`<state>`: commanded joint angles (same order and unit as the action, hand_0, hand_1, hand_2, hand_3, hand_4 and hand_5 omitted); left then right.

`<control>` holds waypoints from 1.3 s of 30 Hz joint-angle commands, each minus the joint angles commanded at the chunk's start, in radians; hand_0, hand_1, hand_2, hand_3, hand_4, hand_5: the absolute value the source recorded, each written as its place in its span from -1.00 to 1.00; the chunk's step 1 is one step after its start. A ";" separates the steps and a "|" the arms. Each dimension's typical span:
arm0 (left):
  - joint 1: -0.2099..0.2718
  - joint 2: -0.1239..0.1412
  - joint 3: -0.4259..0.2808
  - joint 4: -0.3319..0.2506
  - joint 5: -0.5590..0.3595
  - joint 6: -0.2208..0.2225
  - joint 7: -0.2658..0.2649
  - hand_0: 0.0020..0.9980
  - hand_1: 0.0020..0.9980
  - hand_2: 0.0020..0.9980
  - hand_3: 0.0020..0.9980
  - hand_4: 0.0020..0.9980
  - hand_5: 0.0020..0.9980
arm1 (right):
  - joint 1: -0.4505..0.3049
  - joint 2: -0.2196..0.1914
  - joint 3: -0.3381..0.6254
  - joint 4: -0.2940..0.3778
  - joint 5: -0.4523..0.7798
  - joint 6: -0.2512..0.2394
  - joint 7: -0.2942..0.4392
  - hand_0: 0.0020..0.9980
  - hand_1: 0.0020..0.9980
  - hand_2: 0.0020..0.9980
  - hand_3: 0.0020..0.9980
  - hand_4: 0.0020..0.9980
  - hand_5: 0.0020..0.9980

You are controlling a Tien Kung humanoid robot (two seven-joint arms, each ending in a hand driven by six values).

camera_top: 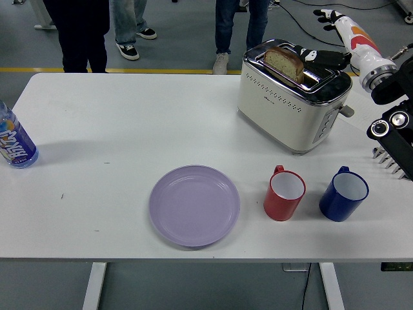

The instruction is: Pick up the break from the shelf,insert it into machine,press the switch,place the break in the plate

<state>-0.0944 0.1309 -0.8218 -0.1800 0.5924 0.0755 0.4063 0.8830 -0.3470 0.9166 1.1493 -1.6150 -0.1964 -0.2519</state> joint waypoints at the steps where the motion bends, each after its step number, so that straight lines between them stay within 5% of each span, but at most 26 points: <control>1: 0.000 0.000 -0.001 0.000 0.000 0.000 0.000 -0.32 -0.09 0.20 0.45 0.19 1.00 | 0.006 0.004 -0.004 -0.006 -0.002 0.010 -0.006 0.84 0.69 0.69 0.81 0.64 -0.25; 23: -0.009 0.003 0.013 0.000 -0.013 0.000 -0.003 -0.32 -0.09 0.20 0.45 0.19 1.00 | 0.126 0.069 -0.072 -0.149 -0.027 0.112 -0.074 0.82 0.65 0.67 0.79 0.63 -0.27; 39: -0.011 0.004 0.011 0.000 -0.008 0.000 -0.002 -0.32 -0.09 0.20 0.45 0.19 1.00 | 0.172 0.106 -0.113 -0.217 -0.032 0.131 -0.090 0.77 0.60 0.61 0.74 0.61 -0.25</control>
<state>-0.1050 0.1344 -0.8108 -0.1800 0.5843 0.0753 0.4042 1.0546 -0.2407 0.8033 0.9325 -1.6469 -0.0650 -0.3419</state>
